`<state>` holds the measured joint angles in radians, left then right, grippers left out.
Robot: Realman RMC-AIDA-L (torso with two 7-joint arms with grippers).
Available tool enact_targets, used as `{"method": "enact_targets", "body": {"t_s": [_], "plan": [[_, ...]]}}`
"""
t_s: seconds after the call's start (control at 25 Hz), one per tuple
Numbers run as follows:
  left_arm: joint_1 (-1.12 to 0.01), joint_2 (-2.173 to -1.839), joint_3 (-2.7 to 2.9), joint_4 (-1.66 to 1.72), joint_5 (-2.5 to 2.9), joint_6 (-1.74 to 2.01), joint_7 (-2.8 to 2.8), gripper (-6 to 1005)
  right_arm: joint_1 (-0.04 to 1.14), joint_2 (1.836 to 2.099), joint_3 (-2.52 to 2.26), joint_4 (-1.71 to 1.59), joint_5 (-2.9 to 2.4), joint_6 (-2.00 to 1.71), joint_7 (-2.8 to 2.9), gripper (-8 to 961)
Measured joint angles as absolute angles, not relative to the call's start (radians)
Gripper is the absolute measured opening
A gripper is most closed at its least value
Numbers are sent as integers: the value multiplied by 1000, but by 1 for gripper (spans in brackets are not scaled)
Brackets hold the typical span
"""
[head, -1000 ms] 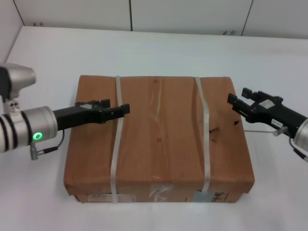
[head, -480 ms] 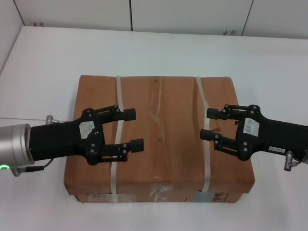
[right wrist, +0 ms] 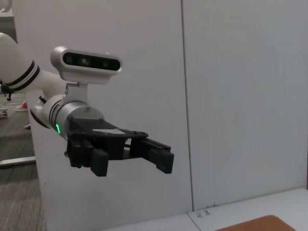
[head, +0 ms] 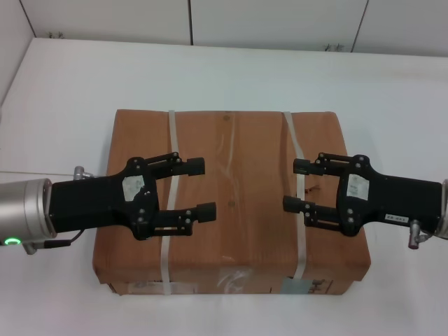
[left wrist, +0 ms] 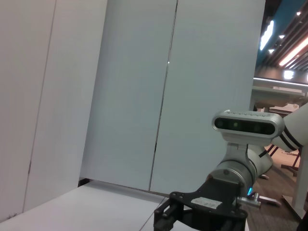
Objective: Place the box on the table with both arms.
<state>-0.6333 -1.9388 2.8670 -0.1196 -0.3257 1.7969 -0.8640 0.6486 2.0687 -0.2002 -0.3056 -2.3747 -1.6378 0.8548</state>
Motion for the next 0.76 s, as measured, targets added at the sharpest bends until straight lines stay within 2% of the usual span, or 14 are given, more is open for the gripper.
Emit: {"method": "enact_targets", "body": {"t_s": [0.44, 0.76], "plan": [[-638, -1939, 2865, -120, -332, 1794, -863, 809, 662, 2071, -201, -302, -2371, -1638, 869, 677], [-640, -1939, 2865, -120, -340, 1798, -863, 809, 664, 2071, -200, -301, -2366, -1638, 869, 677]]}}
